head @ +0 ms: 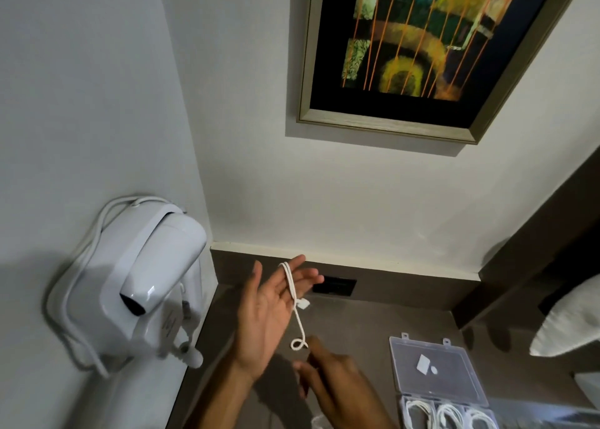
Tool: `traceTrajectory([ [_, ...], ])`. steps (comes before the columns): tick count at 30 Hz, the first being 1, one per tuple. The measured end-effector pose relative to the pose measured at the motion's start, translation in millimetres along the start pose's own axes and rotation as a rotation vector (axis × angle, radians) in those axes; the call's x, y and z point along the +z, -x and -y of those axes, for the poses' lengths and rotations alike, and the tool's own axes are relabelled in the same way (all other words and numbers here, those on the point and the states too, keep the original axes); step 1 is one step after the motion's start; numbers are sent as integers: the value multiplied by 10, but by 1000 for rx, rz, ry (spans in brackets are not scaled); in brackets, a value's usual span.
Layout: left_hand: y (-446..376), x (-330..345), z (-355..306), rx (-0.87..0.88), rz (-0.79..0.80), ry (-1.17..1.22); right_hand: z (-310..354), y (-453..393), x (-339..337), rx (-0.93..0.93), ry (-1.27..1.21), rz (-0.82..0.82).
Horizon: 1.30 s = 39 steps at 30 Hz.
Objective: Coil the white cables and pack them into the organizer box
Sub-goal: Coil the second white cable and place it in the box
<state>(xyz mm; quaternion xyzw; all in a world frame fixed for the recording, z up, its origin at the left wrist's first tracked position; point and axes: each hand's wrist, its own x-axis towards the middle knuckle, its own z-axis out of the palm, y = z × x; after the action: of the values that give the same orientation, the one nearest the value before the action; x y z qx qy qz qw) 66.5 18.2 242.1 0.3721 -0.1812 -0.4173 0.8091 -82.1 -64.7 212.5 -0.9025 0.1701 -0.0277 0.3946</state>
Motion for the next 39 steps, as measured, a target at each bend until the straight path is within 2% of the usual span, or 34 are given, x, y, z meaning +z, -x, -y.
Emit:
traceTrajectory([
  [3, -69, -102, 115, 53, -86, -277, 63, 101, -256, -25, 296, -72],
  [5, -102, -136, 174, 80, -137, -452, 89, 158, -412, -91, 381, -133],
  [10, -163, -148, 62, 138, -161, -384, 200, 277, -664, -160, 453, -140],
  [13, -196, -80, 28, 91, -163, -537, 271, 298, -838, -186, 467, -221],
  [16, -84, -28, 80, -18, -48, -740, 285, 208, -1105, -308, 503, -385],
  [20, 91, 158, 63, -254, 242, -587, 212, -100, -1416, -389, 340, -402],
  [22, 141, 245, 19, -263, 391, -440, 59, -312, -1414, -355, 101, -344],
  [24, 159, 281, -23, -248, 462, -260, -121, -482, -1255, -251, -240, -237],
  [26, 160, 298, -76, -219, 480, -65, -234, -521, -938, -171, -456, -167],
  [28, 142, 321, -134, -167, 401, 93, -276, -459, -550, -87, -554, -128],
  [30, 112, 312, -161, -102, 308, 148, -212, -352, -213, 3, -585, -61],
  [32, 52, 255, -144, -11, 162, 31, -110, -248, 23, 41, -598, 29],
  [35, -68, 101, -88, 104, -54, -410, 31, -98, 112, 82, -471, 21],
  [39, 1, -61, 97, 161, -99, -955, 155, 59, -189, 54, -83, -117],
])
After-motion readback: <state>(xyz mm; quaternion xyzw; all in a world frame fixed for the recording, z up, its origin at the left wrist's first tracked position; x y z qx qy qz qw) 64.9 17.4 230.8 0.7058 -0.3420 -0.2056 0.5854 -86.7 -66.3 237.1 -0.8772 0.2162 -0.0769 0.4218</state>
